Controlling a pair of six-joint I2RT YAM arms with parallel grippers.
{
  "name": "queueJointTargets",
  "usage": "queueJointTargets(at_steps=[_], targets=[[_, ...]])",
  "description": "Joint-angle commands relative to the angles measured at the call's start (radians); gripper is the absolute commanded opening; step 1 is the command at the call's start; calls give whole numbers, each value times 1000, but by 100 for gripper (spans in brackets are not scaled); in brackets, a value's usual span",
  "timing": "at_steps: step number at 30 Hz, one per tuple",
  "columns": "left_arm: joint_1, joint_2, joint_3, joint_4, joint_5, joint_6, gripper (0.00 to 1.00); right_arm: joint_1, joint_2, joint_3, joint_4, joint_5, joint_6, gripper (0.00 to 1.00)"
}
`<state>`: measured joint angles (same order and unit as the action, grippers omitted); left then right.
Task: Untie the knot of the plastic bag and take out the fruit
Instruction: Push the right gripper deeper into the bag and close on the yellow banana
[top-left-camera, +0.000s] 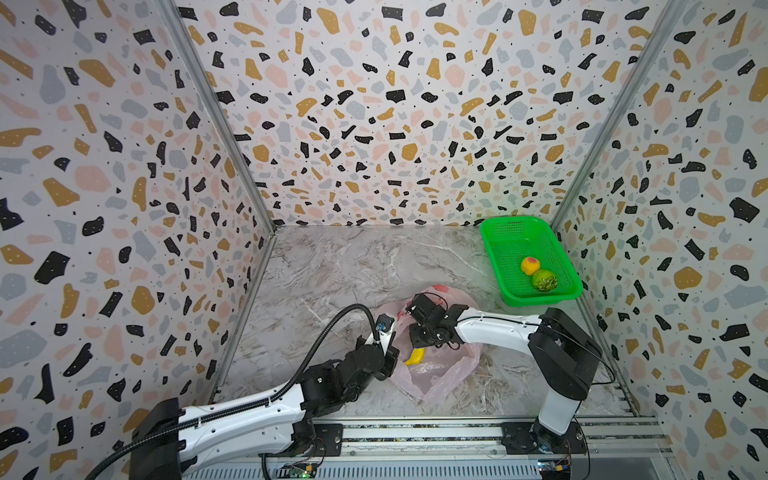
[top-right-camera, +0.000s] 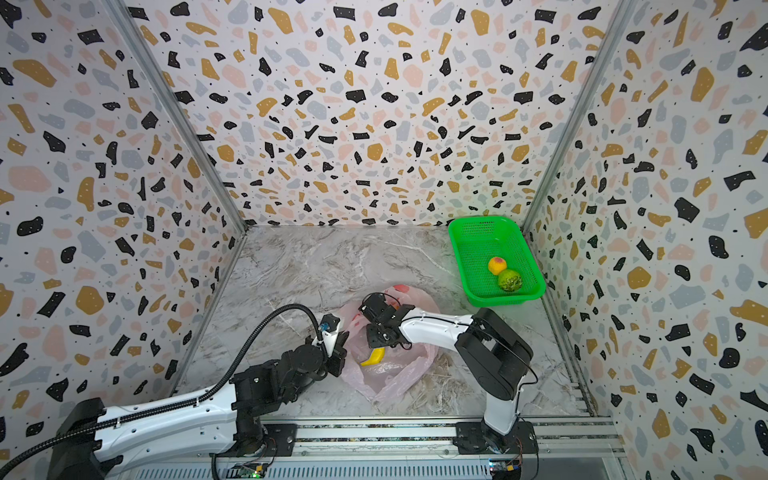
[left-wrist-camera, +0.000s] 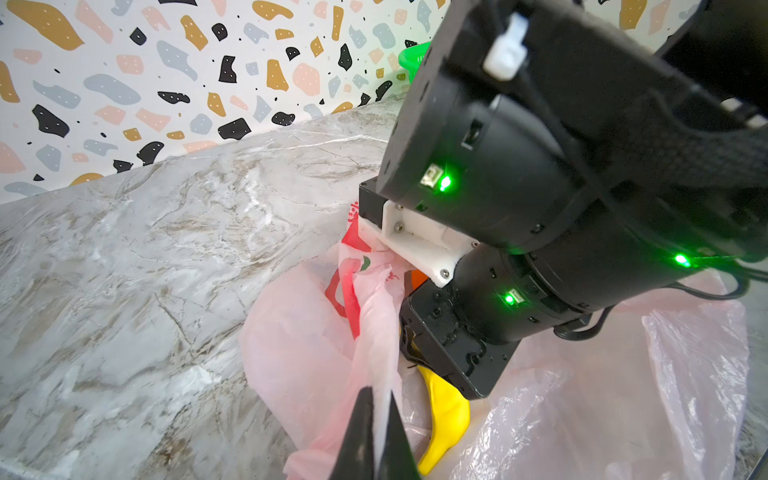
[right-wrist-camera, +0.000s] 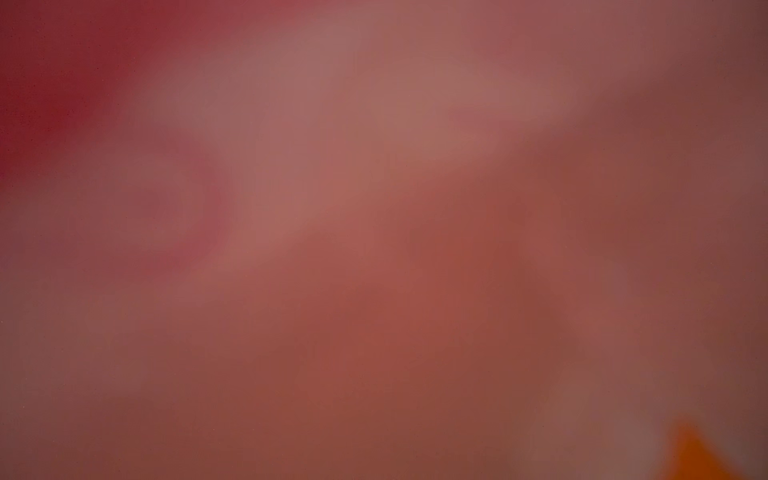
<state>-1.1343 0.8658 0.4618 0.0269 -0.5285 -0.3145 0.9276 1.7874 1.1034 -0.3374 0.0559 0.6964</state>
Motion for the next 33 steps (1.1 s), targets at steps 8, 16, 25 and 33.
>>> queueJointTargets(at_steps=[8,16,25,33], targets=[[-4,-5,6,18,-9,-1,0,0,-197,-12,-118,-16,-8,32],[-4,-12,7,27,-15,-1,0,9,-265,-73,-101,-26,-36,40],[-4,-18,5,15,-13,-5,0,30,-73,-34,-17,-13,-64,57],[-4,-27,4,5,-20,-5,0,31,-26,-9,-21,-7,-73,44]])
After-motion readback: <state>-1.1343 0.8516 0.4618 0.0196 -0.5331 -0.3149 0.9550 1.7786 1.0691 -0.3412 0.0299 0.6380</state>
